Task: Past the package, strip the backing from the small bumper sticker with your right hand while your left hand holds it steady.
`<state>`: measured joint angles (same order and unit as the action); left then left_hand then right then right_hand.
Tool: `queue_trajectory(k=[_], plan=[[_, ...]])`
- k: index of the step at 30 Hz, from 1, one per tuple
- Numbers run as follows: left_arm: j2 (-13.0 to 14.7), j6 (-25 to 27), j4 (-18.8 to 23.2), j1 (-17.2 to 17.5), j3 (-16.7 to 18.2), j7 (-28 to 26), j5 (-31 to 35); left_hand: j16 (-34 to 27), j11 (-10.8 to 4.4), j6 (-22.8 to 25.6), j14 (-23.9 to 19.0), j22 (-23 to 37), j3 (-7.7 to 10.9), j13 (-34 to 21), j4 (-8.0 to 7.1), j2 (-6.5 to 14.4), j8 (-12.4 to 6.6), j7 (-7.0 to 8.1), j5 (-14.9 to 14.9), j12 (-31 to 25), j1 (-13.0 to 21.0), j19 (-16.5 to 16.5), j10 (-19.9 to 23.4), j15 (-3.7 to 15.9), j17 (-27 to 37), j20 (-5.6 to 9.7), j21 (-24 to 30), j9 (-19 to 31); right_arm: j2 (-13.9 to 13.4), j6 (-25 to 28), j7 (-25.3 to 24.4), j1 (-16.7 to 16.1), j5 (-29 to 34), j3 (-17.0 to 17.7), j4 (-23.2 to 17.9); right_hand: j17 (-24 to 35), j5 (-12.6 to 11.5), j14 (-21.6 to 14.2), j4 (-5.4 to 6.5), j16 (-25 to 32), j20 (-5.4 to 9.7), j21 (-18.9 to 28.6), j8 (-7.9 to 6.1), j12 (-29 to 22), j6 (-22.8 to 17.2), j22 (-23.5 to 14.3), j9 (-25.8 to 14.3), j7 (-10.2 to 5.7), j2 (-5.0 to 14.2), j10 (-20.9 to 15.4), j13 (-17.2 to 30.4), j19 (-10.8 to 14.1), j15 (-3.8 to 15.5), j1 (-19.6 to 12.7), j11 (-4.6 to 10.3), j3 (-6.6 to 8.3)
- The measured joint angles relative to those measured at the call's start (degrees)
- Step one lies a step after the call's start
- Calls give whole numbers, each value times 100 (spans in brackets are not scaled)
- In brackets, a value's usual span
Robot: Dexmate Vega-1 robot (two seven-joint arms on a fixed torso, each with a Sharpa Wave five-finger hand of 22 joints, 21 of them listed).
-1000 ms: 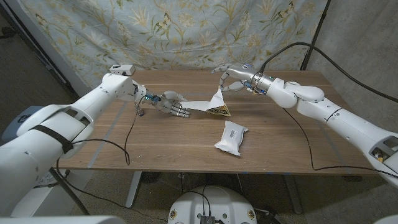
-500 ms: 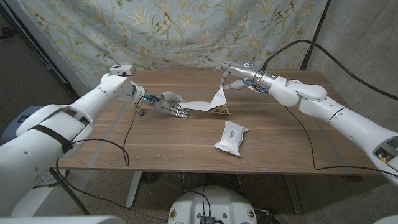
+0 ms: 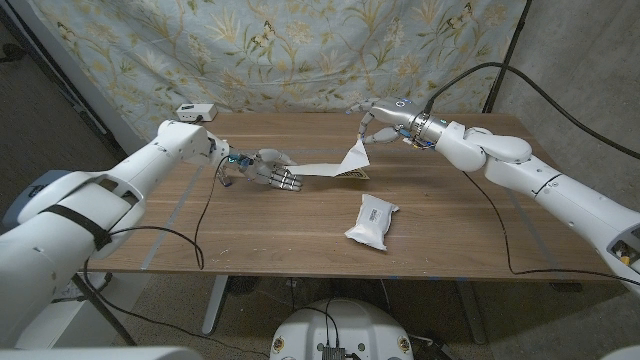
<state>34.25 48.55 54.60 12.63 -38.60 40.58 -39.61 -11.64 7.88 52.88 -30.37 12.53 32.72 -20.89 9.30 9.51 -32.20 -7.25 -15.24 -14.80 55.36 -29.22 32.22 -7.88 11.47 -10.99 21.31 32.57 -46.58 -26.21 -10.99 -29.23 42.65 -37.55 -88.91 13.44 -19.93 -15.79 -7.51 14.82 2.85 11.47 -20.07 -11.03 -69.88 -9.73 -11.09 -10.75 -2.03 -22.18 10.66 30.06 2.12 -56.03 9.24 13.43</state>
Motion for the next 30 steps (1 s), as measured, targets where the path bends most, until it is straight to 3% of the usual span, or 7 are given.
queue_trajectory(k=[16,30], plan=[[285,145,327,64,26,-45,-11,3,31,-30,51,14,-1,0,1,0,-32,-32,0,33,0,28,-31,-10,-2,-16,0,24,-144,146,70,-165,8,131,-222,0,-21,-32,0,-22,0,0,16,0,1,0,1,1,0,0,0,0,32,0,0,0],[348,175,387,48,-45,8,-9,3,31,-30,50,13,-1,-26,1,0,-32,-32,0,32,0,28,-30,-10,-1,-17,0,23,-298,291,169,-295,0,264,-419,29,-20,-32,16,-22,0,0,26,0,2,0,3,2,0,0,0,0,32,0,0,-16]])
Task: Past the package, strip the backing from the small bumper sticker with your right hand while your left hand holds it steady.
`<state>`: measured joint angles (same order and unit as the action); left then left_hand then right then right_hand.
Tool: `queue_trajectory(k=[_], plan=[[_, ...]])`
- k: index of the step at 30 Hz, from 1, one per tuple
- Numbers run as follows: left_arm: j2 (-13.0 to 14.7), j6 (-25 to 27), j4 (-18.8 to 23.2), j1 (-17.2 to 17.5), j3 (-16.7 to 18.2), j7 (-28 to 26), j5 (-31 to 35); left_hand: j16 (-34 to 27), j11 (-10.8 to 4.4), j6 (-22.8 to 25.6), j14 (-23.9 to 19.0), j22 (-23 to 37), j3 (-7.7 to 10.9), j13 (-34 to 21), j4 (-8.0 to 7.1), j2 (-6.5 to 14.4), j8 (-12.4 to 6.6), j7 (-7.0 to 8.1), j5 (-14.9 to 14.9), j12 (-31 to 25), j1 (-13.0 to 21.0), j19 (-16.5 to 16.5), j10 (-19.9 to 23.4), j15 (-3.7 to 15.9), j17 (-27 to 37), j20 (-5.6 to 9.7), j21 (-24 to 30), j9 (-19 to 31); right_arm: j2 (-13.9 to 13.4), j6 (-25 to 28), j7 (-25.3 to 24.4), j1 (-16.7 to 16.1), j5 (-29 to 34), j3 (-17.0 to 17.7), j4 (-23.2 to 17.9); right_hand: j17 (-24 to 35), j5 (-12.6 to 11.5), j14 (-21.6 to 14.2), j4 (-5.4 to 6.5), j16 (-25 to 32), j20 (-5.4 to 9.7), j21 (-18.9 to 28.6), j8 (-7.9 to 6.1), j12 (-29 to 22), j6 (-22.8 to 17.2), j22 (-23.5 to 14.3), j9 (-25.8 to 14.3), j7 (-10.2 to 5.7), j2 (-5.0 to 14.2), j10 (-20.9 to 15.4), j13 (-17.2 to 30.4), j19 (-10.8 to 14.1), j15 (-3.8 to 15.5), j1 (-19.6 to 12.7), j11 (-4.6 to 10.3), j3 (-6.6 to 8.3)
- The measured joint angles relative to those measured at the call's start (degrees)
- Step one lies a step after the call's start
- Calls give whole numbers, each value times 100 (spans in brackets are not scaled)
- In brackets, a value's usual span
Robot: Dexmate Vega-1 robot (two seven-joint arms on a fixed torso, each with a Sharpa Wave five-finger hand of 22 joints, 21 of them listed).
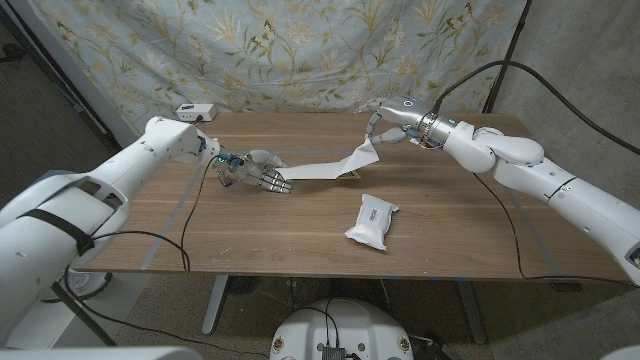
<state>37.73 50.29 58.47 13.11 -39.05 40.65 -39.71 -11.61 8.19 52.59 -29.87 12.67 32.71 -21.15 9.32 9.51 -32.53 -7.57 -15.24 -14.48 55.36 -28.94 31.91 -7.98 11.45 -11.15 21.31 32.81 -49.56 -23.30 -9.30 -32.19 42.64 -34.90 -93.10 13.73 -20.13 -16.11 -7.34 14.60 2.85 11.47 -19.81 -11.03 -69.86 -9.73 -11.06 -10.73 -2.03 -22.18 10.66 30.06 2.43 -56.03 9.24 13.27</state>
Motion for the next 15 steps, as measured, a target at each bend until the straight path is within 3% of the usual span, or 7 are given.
queue_trajectory(k=[15], plan=[[-59,-108,-182,-99,-101,196,97,-3,1,0,43,0,0,-27,0,0,0,0,0,34,0,62,-1,-2,5,0,39,0,-153,141,90,-138,-32,160,-195,0,0,0,-32,0,0,0,1,0,9,0,1,8,0,0,0,0,0,0,0,-31]])
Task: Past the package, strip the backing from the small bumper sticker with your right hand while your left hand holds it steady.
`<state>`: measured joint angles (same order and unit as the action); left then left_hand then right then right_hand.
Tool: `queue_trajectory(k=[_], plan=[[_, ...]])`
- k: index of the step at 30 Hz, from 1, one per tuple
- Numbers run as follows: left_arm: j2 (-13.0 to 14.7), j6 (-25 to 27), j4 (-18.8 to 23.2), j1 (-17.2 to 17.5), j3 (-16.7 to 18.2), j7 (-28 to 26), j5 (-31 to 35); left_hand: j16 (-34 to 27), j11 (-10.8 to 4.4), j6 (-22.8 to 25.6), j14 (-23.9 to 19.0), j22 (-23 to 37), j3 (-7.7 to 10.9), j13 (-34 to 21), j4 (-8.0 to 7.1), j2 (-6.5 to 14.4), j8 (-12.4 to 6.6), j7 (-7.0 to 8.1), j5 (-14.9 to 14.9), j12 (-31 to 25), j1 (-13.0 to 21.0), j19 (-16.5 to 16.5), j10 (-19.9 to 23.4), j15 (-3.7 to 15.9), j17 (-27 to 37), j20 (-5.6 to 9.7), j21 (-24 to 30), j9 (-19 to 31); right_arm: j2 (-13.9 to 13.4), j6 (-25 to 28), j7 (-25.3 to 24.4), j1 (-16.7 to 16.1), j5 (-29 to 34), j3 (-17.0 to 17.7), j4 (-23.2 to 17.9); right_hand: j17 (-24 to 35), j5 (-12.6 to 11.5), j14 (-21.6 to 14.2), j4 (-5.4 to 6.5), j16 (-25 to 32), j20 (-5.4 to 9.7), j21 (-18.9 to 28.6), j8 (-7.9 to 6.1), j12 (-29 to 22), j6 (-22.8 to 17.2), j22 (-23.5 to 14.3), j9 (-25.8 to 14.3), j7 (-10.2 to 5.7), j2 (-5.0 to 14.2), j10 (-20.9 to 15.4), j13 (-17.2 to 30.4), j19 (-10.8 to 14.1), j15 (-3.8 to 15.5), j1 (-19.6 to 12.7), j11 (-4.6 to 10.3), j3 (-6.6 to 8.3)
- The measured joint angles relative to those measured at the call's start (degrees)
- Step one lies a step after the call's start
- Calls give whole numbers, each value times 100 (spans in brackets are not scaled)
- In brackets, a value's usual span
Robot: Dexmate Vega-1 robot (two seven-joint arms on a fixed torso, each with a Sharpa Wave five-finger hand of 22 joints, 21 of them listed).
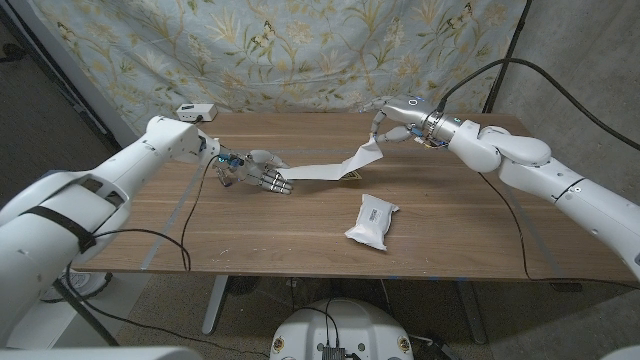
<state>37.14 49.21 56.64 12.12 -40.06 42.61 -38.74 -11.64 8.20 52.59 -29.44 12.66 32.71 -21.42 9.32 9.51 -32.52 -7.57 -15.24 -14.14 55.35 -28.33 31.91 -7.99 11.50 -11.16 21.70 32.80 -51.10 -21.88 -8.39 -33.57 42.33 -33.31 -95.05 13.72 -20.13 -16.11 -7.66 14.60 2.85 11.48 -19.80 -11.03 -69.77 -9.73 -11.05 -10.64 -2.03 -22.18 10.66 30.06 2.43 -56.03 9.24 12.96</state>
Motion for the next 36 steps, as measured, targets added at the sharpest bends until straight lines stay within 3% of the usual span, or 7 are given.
queue_trajectory(k=[23,36], plan=[[-83,-148,-323,-126,-136,303,173,-13,-1,-10,20,-1,0,-3,0,0,0,-11,22,0,0,32,-62,-20,-6,-12,5,-1,-146,252,190,-105,-47,161,-208,-1,0,0,0,0,0,0,-14,0,1,0,-29,1,0,0,0,0,0,0,0,0],[-36,-180,-332,-130,-172,495,265,-18,-1,-10,62,-1,0,-26,0,0,0,-10,22,0,0,82,-61,0,-5,0,6,-11,-413,521,281,-395,-95,428,-592,-1,-17,0,0,-3,-20,0,-16,0,2,0,-25,2,0,0,0,20,0,0,0,0]])
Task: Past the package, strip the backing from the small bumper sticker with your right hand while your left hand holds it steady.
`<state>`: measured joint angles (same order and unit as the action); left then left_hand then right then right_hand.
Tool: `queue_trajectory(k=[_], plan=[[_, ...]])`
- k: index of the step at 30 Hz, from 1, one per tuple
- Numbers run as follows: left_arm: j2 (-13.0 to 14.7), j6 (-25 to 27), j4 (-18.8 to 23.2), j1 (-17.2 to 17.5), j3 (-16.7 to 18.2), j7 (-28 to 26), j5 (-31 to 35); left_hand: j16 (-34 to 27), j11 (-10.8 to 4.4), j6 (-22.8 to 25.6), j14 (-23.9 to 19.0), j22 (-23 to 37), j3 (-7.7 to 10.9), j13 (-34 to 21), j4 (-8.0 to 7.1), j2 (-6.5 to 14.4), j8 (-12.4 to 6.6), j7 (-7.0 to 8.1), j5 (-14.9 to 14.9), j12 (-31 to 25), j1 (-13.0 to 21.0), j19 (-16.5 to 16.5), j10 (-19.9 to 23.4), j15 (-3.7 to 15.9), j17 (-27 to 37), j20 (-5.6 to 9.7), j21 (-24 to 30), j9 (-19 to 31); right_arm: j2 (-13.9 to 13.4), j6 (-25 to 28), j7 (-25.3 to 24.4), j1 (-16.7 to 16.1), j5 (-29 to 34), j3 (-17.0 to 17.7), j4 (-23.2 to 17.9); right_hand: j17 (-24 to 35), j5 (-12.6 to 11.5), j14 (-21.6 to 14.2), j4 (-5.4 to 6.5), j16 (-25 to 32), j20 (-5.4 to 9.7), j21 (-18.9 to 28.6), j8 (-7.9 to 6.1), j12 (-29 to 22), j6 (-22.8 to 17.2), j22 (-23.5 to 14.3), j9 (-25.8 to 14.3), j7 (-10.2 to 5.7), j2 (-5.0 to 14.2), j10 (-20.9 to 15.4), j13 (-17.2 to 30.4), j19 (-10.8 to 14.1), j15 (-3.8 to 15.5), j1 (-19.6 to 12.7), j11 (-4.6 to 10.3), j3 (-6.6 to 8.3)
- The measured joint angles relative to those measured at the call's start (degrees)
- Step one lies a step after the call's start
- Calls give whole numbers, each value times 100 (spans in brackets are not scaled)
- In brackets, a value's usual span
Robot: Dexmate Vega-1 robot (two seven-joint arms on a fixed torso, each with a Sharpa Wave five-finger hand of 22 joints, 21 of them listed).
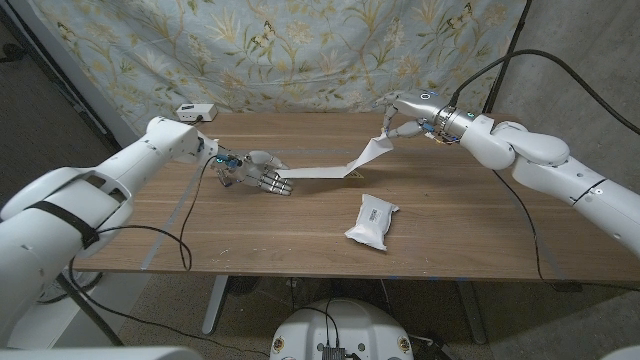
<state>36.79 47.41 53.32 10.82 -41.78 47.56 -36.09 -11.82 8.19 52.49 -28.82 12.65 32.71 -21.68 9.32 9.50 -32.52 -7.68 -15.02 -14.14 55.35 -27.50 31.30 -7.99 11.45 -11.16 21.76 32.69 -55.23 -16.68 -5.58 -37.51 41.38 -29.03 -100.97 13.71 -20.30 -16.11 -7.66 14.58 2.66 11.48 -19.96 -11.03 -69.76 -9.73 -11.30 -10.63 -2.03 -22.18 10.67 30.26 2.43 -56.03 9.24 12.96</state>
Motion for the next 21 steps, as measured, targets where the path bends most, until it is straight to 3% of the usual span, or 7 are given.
queue_trajectory(k=[21], plan=[[62,-60,-24,0,-107,263,115,-2,31,0,0,-1,-17,-14,-17,0,0,0,0,45,0,30,-31,-2,3,-31,46,-1,-271,494,126,-419,-107,324,-445,-1,-5,-20,0,-20,0,0,6,0,-13,0,-16,-13,0,0,0,0,-20,0,0,0]])
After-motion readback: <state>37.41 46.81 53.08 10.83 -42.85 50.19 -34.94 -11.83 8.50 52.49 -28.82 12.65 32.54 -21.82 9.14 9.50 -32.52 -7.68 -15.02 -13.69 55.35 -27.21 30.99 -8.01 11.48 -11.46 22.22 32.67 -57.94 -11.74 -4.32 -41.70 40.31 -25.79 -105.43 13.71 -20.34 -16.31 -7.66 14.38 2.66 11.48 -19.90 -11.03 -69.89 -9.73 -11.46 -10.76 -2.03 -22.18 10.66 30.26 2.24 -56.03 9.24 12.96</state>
